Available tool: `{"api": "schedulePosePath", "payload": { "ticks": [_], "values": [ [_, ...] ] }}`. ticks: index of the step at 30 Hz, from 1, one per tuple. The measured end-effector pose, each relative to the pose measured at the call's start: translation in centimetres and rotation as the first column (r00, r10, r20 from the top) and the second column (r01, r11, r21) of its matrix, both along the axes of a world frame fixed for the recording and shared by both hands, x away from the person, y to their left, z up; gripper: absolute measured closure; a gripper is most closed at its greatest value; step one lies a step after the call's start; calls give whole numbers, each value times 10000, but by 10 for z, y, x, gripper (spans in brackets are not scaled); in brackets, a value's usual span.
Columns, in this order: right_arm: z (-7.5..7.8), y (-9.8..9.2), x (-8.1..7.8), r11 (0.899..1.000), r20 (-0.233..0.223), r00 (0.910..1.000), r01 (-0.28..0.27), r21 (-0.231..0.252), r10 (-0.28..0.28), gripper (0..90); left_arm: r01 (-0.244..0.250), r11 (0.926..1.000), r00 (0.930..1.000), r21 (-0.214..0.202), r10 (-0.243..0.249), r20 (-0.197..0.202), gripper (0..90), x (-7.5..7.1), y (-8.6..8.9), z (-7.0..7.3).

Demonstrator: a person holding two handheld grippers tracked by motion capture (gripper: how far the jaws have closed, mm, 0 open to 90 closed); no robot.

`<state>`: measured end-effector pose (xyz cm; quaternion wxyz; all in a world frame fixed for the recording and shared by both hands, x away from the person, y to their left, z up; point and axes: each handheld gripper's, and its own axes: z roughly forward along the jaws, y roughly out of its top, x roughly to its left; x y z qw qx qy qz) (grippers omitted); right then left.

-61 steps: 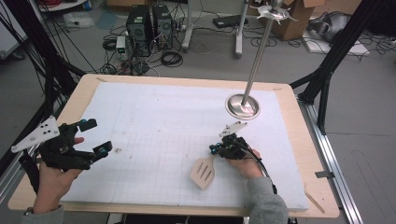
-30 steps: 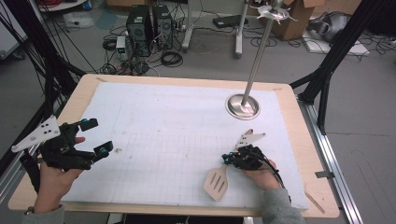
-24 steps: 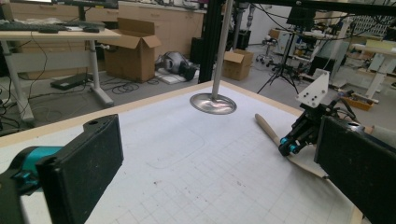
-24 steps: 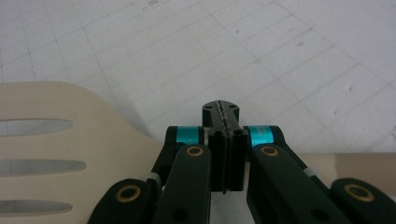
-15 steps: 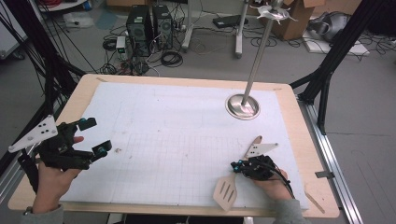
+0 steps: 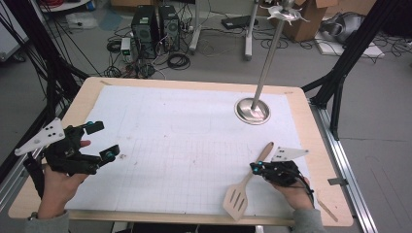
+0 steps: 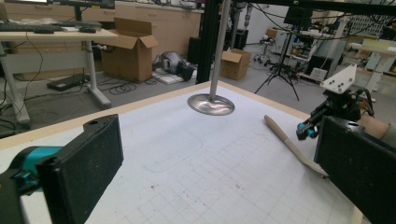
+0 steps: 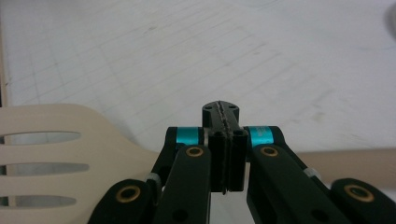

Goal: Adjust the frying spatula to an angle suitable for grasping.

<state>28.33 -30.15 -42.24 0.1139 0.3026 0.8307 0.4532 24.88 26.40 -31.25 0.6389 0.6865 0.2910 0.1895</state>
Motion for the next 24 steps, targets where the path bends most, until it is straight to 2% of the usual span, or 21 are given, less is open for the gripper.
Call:
{"api": "schedulePosePath", "payload": {
  "ticks": [4,9,15,17,20,24],
  "values": [
    [1,-31,2,9944,186,9947,1010,327,-1016,900,13,10000,10000,16,-13,-28,18,1,-1,-1],
    [-6,-53,8,9863,188,9867,1605,386,-1613,900,45,10000,9999,80,-44,-108,17,2,-4,-3],
    [-13,-53,15,9820,745,9794,1889,-71,-1878,900,63,9999,9999,103,-61,-144,18,3,-5,-4],
    [-16,-52,19,9812,701,9791,1924,-145,-1910,900,68,9999,9999,87,-67,-147,17,3,-4,-4],
    [-21,-50,26,9789,388,9788,2023,-268,-2012,900,59,10000,9999,46,-59,-158,17,2,-4,-4],
    [-26,-49,31,9795,356,9810,1925,-594,-1907,900,47,9999,9999,89,-46,-155,17,2,-3,-4]
  ]
}}
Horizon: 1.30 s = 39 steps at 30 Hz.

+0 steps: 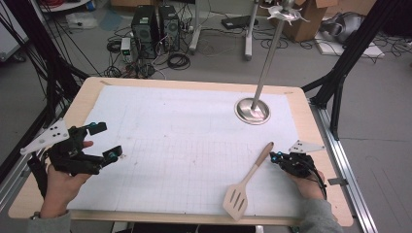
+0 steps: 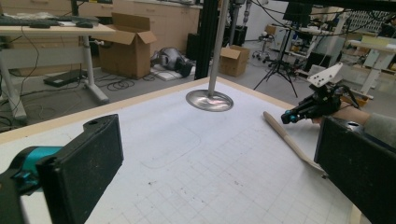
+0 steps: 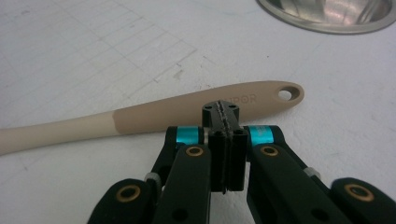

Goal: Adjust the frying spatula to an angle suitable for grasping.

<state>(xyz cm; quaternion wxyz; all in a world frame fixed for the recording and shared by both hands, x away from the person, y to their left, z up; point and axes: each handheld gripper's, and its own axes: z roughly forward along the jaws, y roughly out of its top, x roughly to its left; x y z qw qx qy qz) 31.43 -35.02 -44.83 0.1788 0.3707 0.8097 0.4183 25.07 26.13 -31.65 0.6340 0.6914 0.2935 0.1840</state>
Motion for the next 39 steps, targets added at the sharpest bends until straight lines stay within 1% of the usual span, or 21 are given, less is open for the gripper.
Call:
{"api": "schedulePosePath", "payload": {
  "ticks": [1,3,6,8,10,13,17,20,26,30,39],
  "values": [
    [-1,0,1,10000,-81,9999,67,-30,-68,900,-4,10000,10000,-5,4,-2,17,0,0,0],
    [-1,-1,3,9997,-271,9994,230,82,-227,900,-16,10000,10000,-19,15,-22,17,0,0,0],
    [-1,-3,4,9994,-362,9990,280,197,-273,900,-27,10000,10000,5,27,-42,17,0,-1,-1],
    [-2,-1,6,9998,-457,9988,183,-2,-183,900,-21,10000,10000,17,21,-68,17,0,-1,-2],
    [-3,4,8,9989,-542,9985,48,-466,-73,900,-23,10000,10000,32,23,-64,17,0,-1,-2],
    [-2,8,10,9985,-421,9991,-28,-547,5,900,-2,10000,10000,17,2,-91,17,0,-2,-3],
    [-1,11,14,9995,-332,9994,-94,-287,85,900,-1,10000,10000,55,1,-98,17,1,-1,-3],
    [0,15,16,10000,-249,9997,-49,53,50,900,-32,10000,9999,73,33,-102,17,1,-1,-3],
    [0,15,18,10000,-229,9997,-77,56,78,900,-48,9999,9999,99,49,-127,17,0,-1,-4],
    [-1,15,18,10000,-314,9995,-71,69,73,900,-51,9999,9999,121,53,-136,17,-1,-1,-4],
    [-1,20,20,10000,-172,9998,-34,-68,33,900,-53,9999,9998,151,56,-193,17,0,-3,-5]
  ]
}}
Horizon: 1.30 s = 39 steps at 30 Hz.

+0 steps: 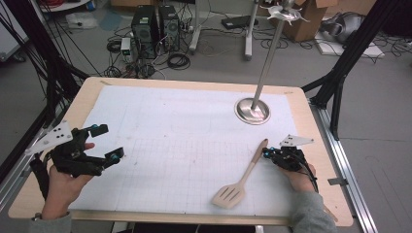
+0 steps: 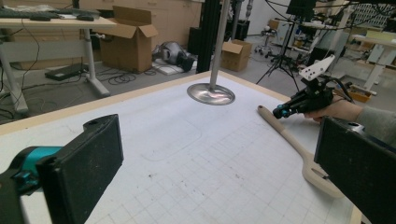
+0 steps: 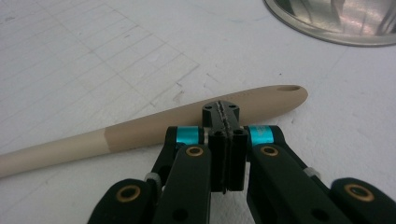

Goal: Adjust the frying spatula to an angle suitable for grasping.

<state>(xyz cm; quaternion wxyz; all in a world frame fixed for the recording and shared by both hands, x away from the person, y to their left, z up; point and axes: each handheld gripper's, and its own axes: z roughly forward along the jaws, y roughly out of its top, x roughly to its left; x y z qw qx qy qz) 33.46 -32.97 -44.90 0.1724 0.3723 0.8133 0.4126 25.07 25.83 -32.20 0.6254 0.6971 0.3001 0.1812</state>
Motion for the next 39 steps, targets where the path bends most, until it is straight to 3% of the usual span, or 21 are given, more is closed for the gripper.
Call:
{"api": "schedulePosePath", "payload": {
  "ticks": [9,18,39],
  "values": [
    [0,13,9,9999,162,9999,4,-117,-3,900,-59,10000,10000,2,59,28,17,-1,3,0],
    [0,23,19,9995,6,9995,-321,27,321,900,-162,9999,9999,30,162,-26,17,-3,5,-1],
    [1,71,47,9948,-53,9949,-1005,173,1006,900,-424,9991,9991,52,424,-36,17,-11,14,-3]
  ]
}}
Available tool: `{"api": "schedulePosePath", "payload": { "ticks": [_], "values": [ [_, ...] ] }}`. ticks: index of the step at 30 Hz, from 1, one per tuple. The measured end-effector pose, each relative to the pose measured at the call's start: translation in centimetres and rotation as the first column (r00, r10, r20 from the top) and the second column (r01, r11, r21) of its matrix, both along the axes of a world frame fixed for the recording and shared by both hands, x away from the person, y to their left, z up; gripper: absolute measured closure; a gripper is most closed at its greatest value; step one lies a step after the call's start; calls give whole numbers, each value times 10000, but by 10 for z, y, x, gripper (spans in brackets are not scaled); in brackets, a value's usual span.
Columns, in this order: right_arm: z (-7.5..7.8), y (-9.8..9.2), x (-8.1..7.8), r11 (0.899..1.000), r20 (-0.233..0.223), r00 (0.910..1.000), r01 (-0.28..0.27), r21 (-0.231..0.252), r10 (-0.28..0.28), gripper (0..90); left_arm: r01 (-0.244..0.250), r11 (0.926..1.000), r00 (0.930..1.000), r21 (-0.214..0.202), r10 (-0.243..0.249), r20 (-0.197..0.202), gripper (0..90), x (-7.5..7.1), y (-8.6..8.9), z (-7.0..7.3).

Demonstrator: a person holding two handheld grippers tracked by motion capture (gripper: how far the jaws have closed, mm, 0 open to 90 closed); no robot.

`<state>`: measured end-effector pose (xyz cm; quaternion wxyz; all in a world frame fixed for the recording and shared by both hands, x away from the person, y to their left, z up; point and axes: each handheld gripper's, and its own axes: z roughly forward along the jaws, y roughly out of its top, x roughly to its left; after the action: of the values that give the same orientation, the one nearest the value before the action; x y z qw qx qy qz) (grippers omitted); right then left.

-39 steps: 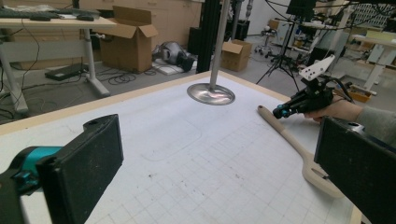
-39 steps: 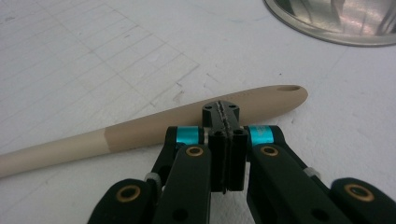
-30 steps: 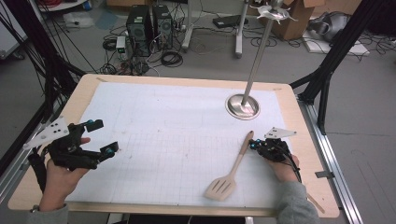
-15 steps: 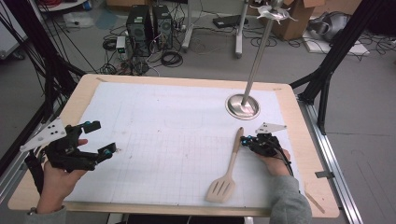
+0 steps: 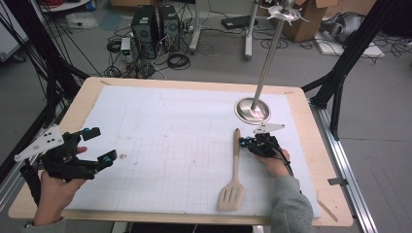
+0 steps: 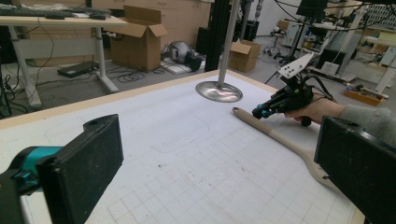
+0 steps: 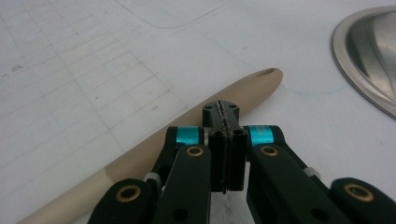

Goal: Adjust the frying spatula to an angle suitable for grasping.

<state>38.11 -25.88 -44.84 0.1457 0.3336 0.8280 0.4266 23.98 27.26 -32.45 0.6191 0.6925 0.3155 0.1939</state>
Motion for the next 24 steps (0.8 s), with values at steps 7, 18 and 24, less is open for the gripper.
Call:
{"api": "schedulePosePath", "payload": {
  "ticks": [7,18,24],
  "values": [
    [-1,11,7,9995,-80,9995,-298,77,298,900,-76,10000,10000,-3,76,-18,17,-3,3,0],
    [-1,43,16,9974,-21,9974,-720,6,720,900,-116,9999,9999,-5,116,-13,17,-5,4,0],
    [3,43,14,9979,147,9979,-635,111,634,900,-87,9999,10000,-75,87,47,17,-5,5,1]
  ]
}}
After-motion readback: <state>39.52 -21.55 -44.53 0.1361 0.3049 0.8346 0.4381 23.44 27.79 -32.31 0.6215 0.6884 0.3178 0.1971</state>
